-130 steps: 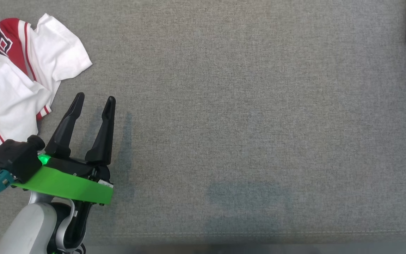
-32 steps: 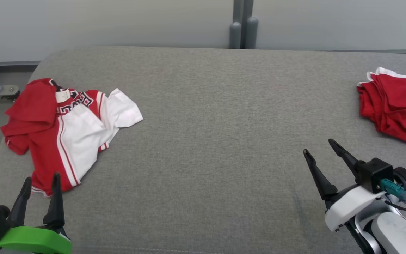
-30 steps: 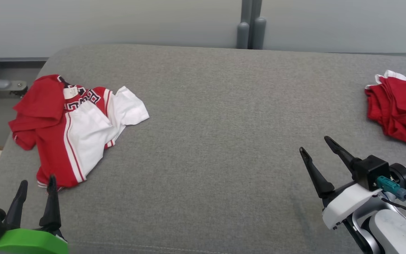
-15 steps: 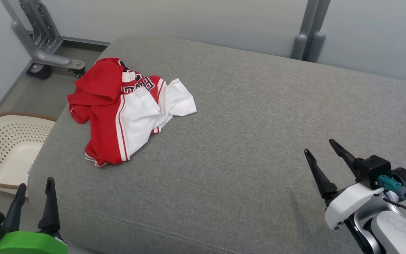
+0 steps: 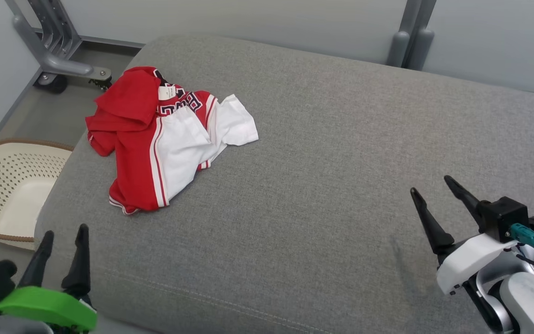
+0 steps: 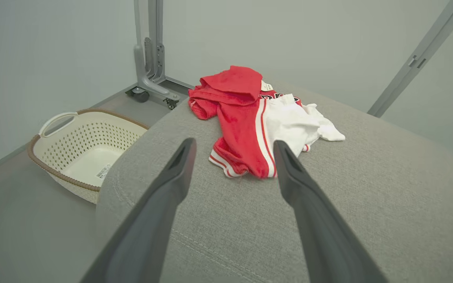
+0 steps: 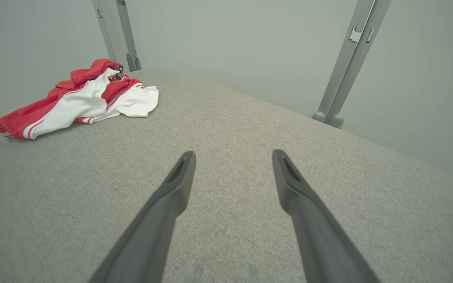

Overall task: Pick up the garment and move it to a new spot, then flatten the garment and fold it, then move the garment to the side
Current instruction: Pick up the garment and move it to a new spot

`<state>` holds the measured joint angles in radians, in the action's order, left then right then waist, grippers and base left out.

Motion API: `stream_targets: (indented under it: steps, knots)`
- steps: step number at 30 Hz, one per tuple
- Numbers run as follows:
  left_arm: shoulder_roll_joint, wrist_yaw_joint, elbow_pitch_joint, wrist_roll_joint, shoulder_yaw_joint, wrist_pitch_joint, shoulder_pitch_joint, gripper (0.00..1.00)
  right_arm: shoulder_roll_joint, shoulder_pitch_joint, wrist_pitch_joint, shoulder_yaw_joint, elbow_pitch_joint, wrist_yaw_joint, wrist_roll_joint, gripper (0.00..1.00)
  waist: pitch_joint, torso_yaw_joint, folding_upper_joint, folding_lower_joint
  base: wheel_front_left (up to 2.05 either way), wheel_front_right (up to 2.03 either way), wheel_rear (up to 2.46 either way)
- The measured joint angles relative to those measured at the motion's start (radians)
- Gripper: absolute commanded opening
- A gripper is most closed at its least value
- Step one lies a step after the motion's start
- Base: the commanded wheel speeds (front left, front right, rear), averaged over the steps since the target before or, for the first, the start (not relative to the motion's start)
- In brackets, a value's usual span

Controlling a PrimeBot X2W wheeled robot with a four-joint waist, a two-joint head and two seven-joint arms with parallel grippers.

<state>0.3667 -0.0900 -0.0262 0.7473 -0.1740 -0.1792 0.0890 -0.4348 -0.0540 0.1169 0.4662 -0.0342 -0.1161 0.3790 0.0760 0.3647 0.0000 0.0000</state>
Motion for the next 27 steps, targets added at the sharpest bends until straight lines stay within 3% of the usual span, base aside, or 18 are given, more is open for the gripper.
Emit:
stream_targets:
  steps: [4,7,11,16,27]
  knots:
    - [0.01,0.033,-0.006,0.068,-0.043,0.137,-0.099,1.0,-0.039,-0.002,-0.031,-0.021,0.033,0.0,-0.013,1.0,0.038,0.003,0.0,0.0,0.0,0.0,0.0]
    - [0.056,0.033,-0.038,0.106,-0.05,0.263,-0.201,1.0,-0.066,-0.028,-0.058,-0.02,0.059,0.0,-0.032,1.0,0.073,0.006,0.0,0.0,0.0,0.0,0.0]
    - [0.1,0.027,-0.098,0.154,-0.038,0.411,-0.305,1.0,-0.085,-0.095,-0.089,-0.016,0.099,0.001,-0.051,1.0,0.124,0.006,0.0,0.0001,0.0,0.0,0.0]
    - [0.083,-0.004,-0.146,0.313,0.025,0.572,-0.432,1.0,-0.099,-0.166,-0.119,-0.012,0.144,0.01,-0.074,1.0,0.192,-0.006,0.0,0.0001,0.0,0.0,0.0]
    - [0.107,-0.03,-0.227,0.435,0.165,0.731,-0.6,1.0,-0.101,-0.304,-0.158,-0.026,0.218,0.019,-0.099,1.0,0.338,-0.078,0.0,0.0001,0.0,0.0,0.0]
